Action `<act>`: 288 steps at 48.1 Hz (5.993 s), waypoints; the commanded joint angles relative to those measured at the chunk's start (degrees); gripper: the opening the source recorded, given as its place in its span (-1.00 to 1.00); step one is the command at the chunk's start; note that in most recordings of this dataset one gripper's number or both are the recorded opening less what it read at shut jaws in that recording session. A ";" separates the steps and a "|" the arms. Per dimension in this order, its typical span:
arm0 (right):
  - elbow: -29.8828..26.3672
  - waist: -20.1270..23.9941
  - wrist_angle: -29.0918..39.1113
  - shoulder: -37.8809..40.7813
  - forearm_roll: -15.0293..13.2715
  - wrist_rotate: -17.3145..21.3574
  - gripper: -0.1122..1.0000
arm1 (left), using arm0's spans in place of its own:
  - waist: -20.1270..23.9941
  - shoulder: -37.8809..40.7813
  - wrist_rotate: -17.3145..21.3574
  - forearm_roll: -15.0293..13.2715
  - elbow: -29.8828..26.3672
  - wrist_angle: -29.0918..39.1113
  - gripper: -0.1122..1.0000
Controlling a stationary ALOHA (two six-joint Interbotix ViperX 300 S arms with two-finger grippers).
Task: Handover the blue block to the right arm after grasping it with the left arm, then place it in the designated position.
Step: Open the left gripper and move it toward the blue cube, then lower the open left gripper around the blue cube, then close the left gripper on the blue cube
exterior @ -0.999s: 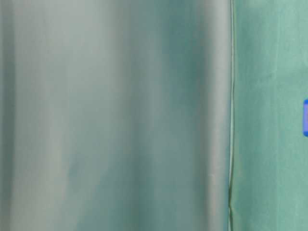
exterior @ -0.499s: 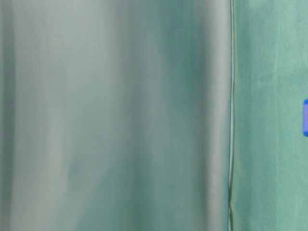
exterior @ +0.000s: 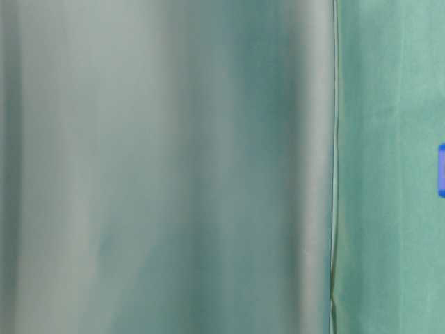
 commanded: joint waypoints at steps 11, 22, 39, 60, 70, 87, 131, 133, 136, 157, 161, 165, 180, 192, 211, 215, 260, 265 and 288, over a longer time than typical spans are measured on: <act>-1.58 -0.18 -0.26 0.35 0.00 -0.09 0.89 | 0.09 10.81 0.18 0.09 -9.40 -2.55 0.99; -1.58 -0.18 -0.44 0.53 0.00 -0.09 0.89 | 0.09 18.90 0.18 0.18 -15.73 -2.55 0.99; -1.58 -0.26 -0.53 1.05 0.00 -0.09 0.89 | 0.09 26.72 0.18 0.18 -23.55 -1.49 0.99; -1.58 -0.18 -0.26 1.23 0.00 -0.09 0.89 | 0.26 28.56 -0.53 -0.09 -30.41 15.73 0.99; -1.58 -0.18 -0.26 1.23 0.00 0.00 0.89 | 0.18 32.43 -0.44 0.09 -38.14 32.78 0.99; -1.67 -0.18 -0.26 2.11 0.00 0.00 0.89 | 0.26 37.09 0.00 0.44 -46.93 49.57 0.99; -1.93 -0.18 0.53 2.29 0.00 0.00 0.89 | 0.26 37.00 -0.18 0.44 -46.67 49.83 1.00; -1.93 -0.18 0.53 2.29 -0.09 0.00 0.89 | 0.18 37.09 -0.18 0.44 -46.67 49.83 1.00; -1.93 -0.18 0.53 2.29 0.00 0.00 0.89 | 0.26 37.09 -0.18 0.44 -46.76 49.83 1.00; -2.02 -0.18 0.70 2.29 -0.09 -0.09 0.89 | 0.18 37.18 -0.18 0.44 -46.67 49.83 1.00; -1.93 -0.18 0.70 2.29 -0.09 -0.09 0.89 | 0.18 37.35 -0.18 0.44 -46.58 49.75 1.00; -1.93 -0.18 0.70 2.29 -0.09 -0.09 0.89 | 0.18 37.53 -0.18 0.44 -46.32 49.66 1.00; -1.93 -0.18 0.70 2.90 -0.09 -0.09 0.89 | 0.18 38.41 -0.26 0.44 -43.77 46.85 1.00; -1.93 -0.18 0.70 3.25 -0.09 -0.09 0.89 | 0.18 41.75 -0.18 0.44 -40.61 42.89 1.00; -1.85 -0.18 0.70 3.52 -0.09 -0.09 0.89 | 0.26 51.33 -0.09 0.44 -36.39 32.34 1.00; -1.85 -0.26 0.70 3.69 -0.09 -0.09 0.89 | 0.26 53.09 -0.09 0.44 -35.77 30.23 1.00; -1.67 -0.18 0.70 4.92 -0.09 -0.09 0.89 | 0.70 60.82 -0.26 0.35 -35.42 22.94 0.86; -1.67 -0.18 0.70 4.83 -0.09 -0.09 0.89 | 0.70 60.64 0.00 0.35 -34.98 22.94 0.40; -1.67 -0.18 0.97 4.83 -0.09 -0.09 0.89 | 0.70 60.47 -0.35 0.26 -35.07 23.03 0.04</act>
